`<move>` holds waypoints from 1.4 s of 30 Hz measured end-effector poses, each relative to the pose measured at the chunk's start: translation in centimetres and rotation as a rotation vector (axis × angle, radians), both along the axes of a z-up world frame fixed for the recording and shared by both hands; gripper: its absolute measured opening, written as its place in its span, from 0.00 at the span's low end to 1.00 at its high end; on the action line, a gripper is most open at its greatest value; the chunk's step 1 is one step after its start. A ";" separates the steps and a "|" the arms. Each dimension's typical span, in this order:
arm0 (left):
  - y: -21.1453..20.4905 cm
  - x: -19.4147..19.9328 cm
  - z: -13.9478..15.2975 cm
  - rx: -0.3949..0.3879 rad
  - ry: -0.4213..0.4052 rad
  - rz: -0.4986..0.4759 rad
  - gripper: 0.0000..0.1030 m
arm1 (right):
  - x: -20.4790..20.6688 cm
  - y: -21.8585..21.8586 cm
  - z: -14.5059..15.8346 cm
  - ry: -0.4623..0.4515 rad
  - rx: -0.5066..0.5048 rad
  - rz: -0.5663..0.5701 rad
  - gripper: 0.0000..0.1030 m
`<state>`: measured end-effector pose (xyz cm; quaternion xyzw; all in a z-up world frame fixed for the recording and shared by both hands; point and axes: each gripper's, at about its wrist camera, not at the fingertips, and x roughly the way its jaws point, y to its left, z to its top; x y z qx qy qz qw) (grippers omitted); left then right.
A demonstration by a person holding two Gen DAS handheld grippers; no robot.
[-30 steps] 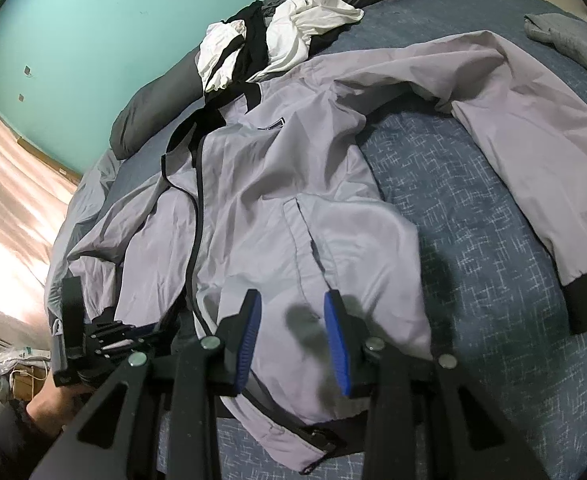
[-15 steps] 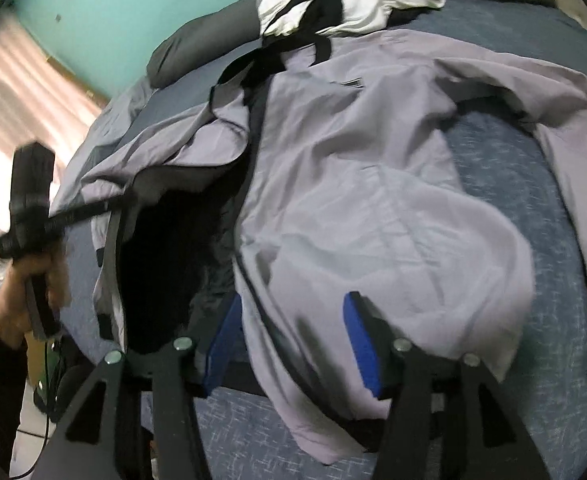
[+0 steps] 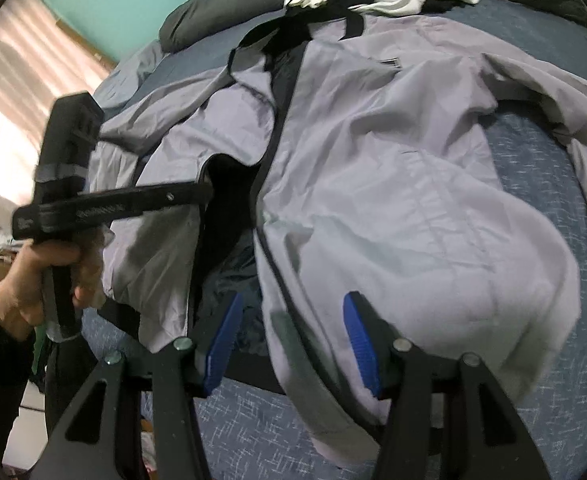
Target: Fold clothes
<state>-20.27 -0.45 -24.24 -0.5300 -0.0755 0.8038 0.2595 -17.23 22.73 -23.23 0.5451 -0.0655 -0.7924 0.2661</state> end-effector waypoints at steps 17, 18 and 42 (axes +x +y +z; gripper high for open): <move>-13.5 2.3 4.5 0.035 0.071 0.206 0.57 | -0.5 -2.6 -2.1 -0.032 0.097 0.052 0.04; -13.9 2.5 4.4 0.037 0.074 0.211 0.57 | -0.7 -2.7 -1.6 -0.027 0.068 0.043 0.04; -15.7 2.3 3.3 0.138 0.071 0.270 0.57 | -4.9 -7.7 1.2 -0.063 -0.142 0.042 0.31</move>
